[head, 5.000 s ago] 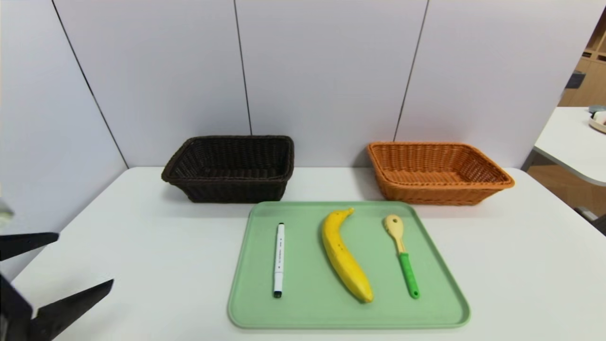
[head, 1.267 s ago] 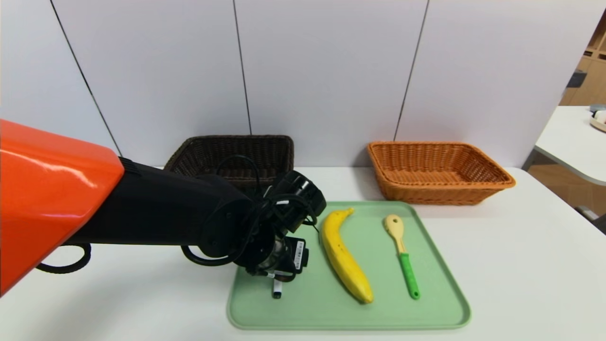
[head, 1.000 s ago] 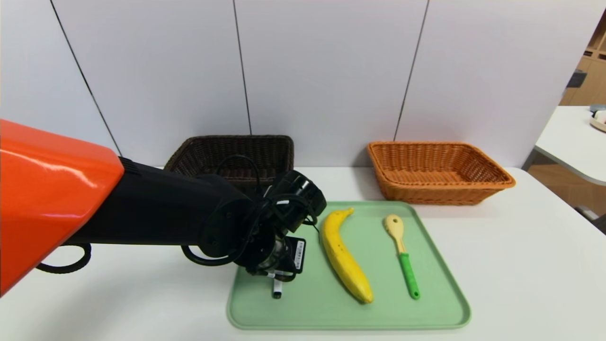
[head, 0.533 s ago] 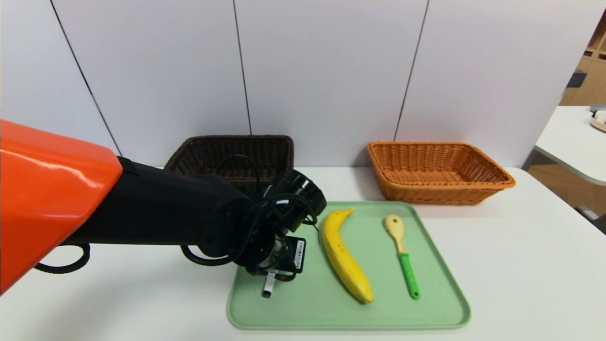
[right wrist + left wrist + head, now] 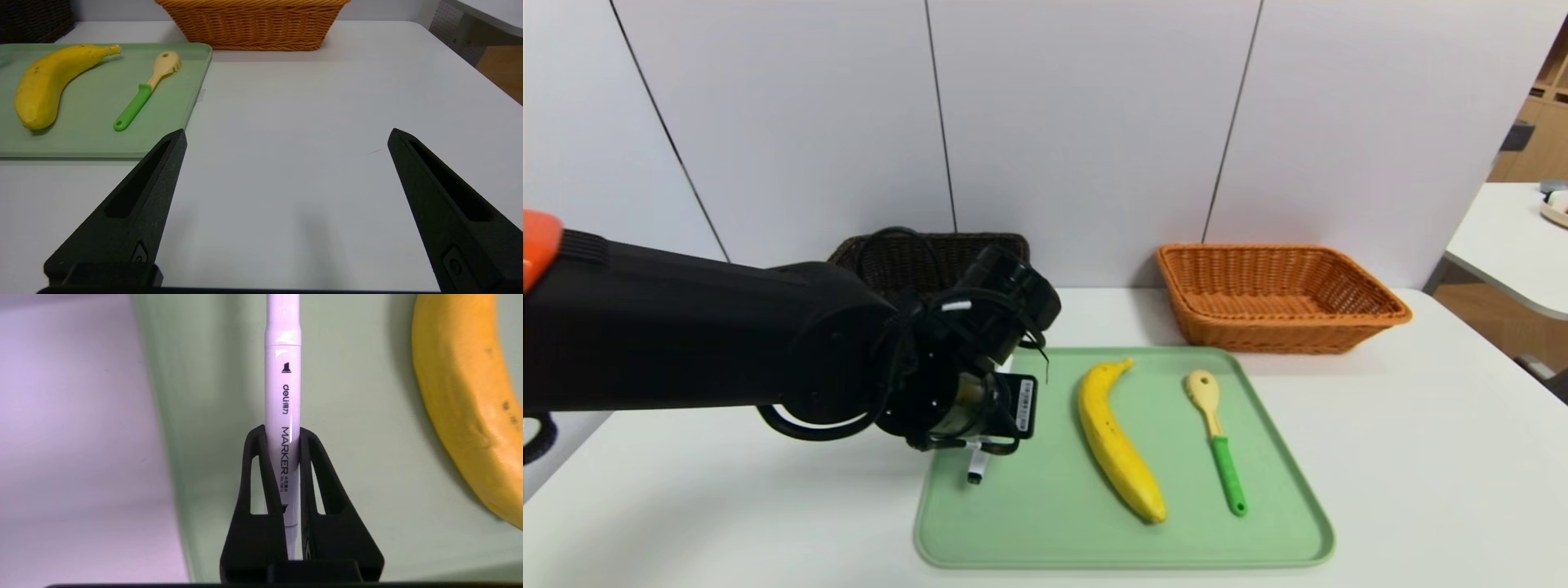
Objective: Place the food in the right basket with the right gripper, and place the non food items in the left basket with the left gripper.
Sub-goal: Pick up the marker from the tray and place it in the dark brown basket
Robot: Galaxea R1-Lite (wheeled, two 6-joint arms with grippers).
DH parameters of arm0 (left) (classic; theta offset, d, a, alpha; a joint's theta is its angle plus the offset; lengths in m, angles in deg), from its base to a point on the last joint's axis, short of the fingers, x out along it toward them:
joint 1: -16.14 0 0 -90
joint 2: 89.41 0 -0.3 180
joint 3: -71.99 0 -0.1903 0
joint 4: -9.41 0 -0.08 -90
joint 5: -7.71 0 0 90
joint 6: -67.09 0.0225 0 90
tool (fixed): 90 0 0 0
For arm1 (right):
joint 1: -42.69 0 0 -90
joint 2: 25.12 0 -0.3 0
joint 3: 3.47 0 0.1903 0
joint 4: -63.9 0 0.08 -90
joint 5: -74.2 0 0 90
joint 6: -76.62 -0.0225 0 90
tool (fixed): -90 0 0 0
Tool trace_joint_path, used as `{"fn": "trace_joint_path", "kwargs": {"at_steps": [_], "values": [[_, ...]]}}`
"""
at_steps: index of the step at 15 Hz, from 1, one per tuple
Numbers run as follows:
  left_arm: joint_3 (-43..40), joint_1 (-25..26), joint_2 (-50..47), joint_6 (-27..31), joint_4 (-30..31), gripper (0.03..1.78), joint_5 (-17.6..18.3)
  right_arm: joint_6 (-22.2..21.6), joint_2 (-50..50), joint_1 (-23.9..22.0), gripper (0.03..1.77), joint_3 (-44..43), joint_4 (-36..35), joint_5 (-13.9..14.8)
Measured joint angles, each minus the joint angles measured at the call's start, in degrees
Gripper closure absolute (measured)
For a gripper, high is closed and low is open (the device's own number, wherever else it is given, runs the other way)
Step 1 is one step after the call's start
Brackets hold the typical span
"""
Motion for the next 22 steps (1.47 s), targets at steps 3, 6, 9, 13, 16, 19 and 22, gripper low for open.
{"fn": "trace_joint_path", "kwargs": {"at_steps": [3,6,9,13,16,19,22], "values": [[2.67,2.12,-4.00,0.23,0.20,1.65,-0.30,0.00,0.00,0.00,0.10,0.00,0.00,0.00],[6.67,5.69,-5.79,4.22,0.44,1.65,-0.44,0.00,0.00,0.00,0.10,0.00,0.02,0.00],[12.74,9.12,-4.25,6.51,0.52,1.65,-0.46,0.00,0.00,0.00,0.10,0.00,0.02,0.00],[22.38,12.90,1.79,3.04,0.50,1.65,-0.41,0.00,0.00,0.00,0.10,0.00,0.02,0.02],[27.45,15.76,6.89,-3.99,0.33,1.65,-0.39,0.00,0.00,0.02,0.10,0.00,0.02,0.00],[31.76,19.07,11.15,-10.45,0.28,1.65,-1.44,0.00,0.00,0.02,0.10,0.00,0.02,0.00],[33.41,22.49,14.38,-16.23,0.16,1.65,-4.46,0.00,0.00,0.02,0.10,0.00,0.02,0.00]]}}
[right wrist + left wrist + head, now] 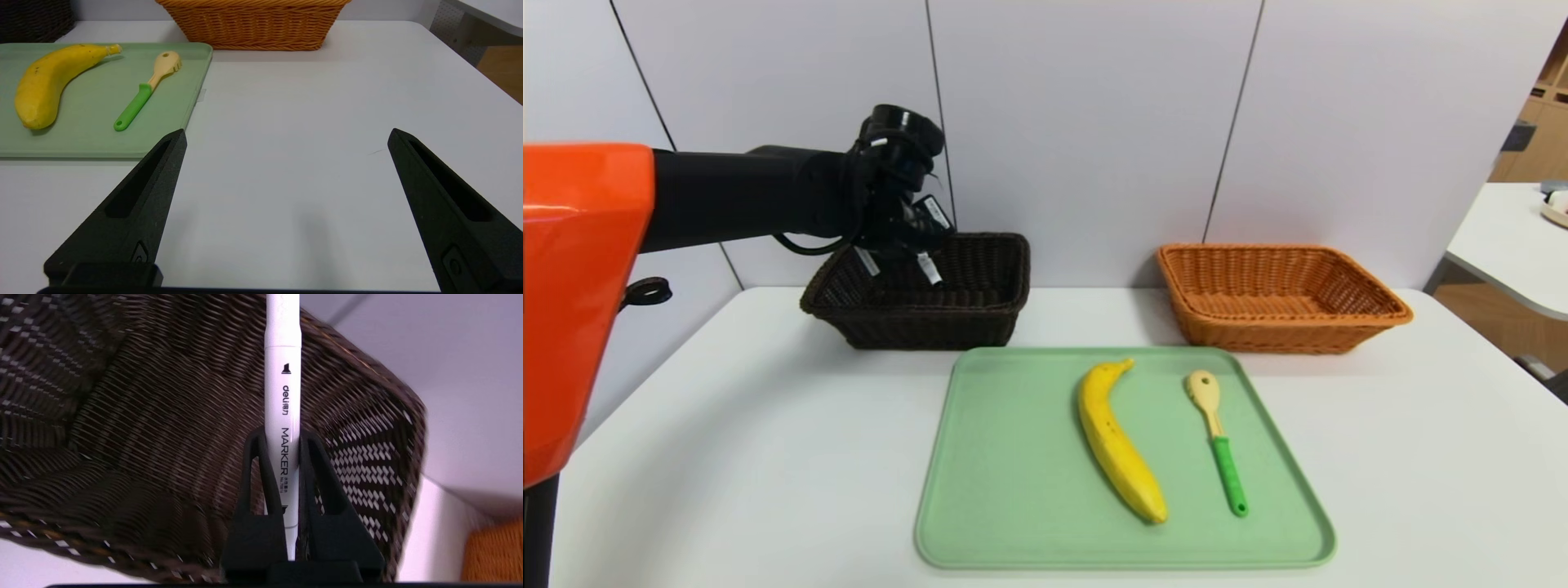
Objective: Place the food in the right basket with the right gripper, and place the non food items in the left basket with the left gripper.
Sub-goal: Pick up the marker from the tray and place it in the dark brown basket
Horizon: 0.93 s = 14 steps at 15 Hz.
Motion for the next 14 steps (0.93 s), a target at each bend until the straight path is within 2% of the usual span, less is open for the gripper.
{"fn": "trace_joint_path", "kwargs": {"at_steps": [3,5,7,14], "values": [[0.44,1.76,2.47,-6.10,-0.24,1.65,-2.07,0.00,0.00,0.00,0.10,0.00,0.00,0.00],[0.85,2.50,3.64,-7.23,-0.33,1.65,-4.06,-0.02,0.00,-0.02,0.10,0.00,0.00,0.00],[2.01,2.47,4.77,-9.18,-0.33,1.65,-4.36,0.00,0.00,-0.02,0.10,0.00,0.00,0.00],[2.73,3.05,6.03,-10.48,-1.12,1.65,-4.35,-0.02,0.00,0.00,0.10,0.00,0.00,0.00]]}}
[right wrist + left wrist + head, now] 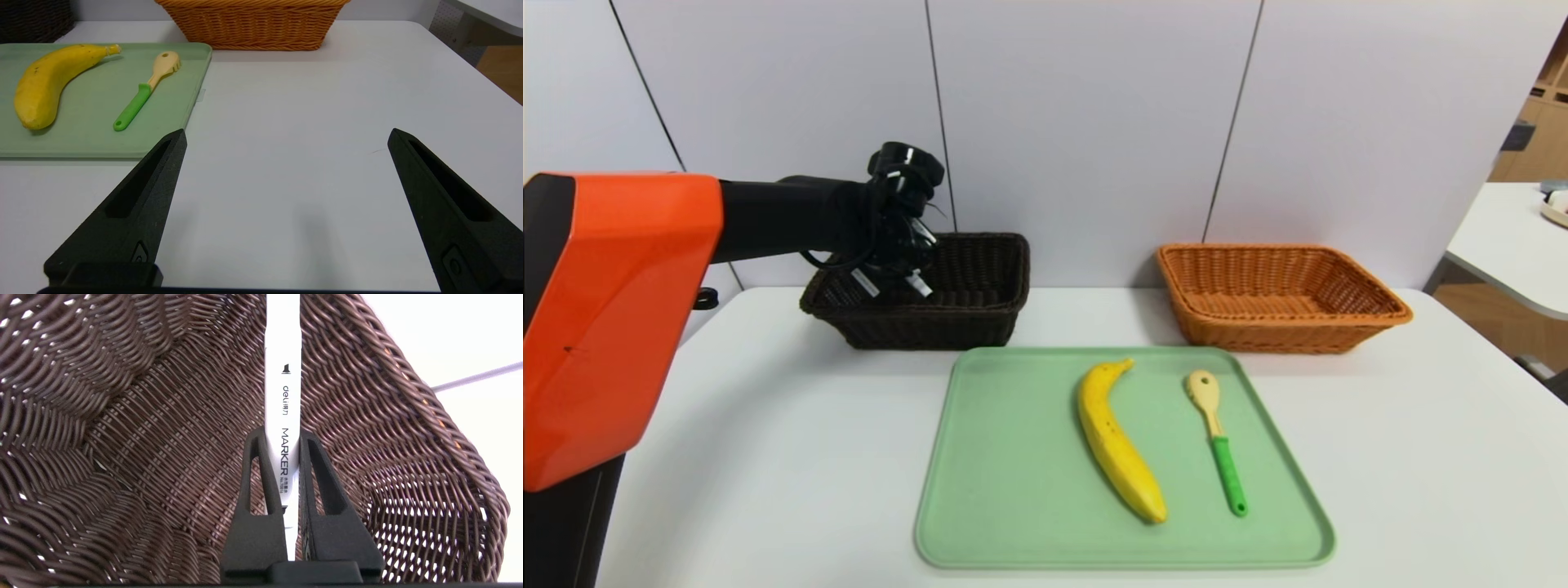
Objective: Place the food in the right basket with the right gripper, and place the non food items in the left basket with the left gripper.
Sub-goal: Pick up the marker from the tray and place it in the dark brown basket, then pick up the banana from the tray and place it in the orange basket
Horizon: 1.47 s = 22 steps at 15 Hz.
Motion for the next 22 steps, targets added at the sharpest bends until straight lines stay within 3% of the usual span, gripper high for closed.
{"fn": "trace_joint_path", "kwargs": {"at_steps": [1,3,6,10,15,18,22], "values": [[0.00,0.04,0.06,0.06,0.00,1.65,0.13,0.00,0.00,-0.02,0.10,0.00,0.00,0.00],[0.00,0.28,0.11,0.80,0.00,1.29,0.32,0.02,0.00,0.00,0.10,0.00,-0.02,0.00],[0.00,0.63,-0.11,1.24,-0.02,0.91,0.38,0.02,0.00,-0.02,0.10,0.00,0.00,0.00],[-0.11,0.61,-1.90,4.96,-0.28,0.59,0.71,0.02,0.00,-0.02,0.10,0.00,0.00,0.02],[-1.96,-1.04,-9.58,19.54,-5.38,0.36,7.61,0.00,0.00,-0.02,0.10,0.00,0.02,0.00],[-6.86,-5.53,-15.24,29.25,-5.79,0.28,12.09,0.00,0.00,0.00,0.10,0.00,0.00,0.00],[-16.10,-11.54,-22.13,34.33,-5.85,0.21,12.84,0.00,0.00,0.00,0.10,0.00,0.00,0.00]]}}
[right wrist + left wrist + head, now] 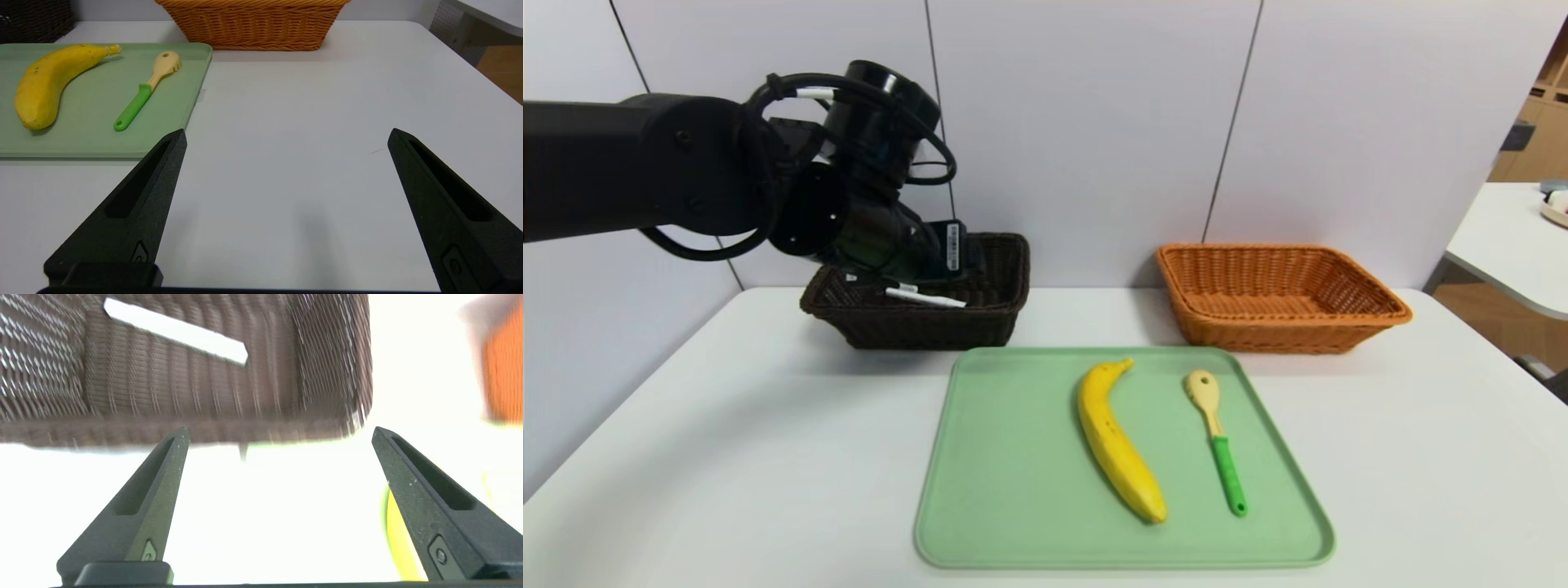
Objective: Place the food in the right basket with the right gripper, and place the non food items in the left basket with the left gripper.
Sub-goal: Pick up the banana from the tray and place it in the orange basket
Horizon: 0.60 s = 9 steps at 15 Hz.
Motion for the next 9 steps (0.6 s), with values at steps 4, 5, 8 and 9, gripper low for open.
{"fn": "trace_joint_path", "kwargs": {"at_steps": [4,5,8,9], "values": [[-14.69,-2.56,-11.69,8.24,0.09,0.17,0.05,0.00,0.00,0.00,0.10,0.00,0.00,0.00],[-18.74,-2.80,-15.32,10.14,0.12,0.16,0.05,0.02,0.00,-0.02,0.10,0.00,0.00,-0.02],[-30.54,-2.91,-27.47,13.09,0.30,0.14,0.05,0.00,0.00,-0.02,0.10,0.00,0.00,0.00],[-34.16,-2.73,-31.57,13.67,0.37,0.14,0.05,0.02,0.00,-0.02,0.10,0.00,0.02,-0.02]]}}
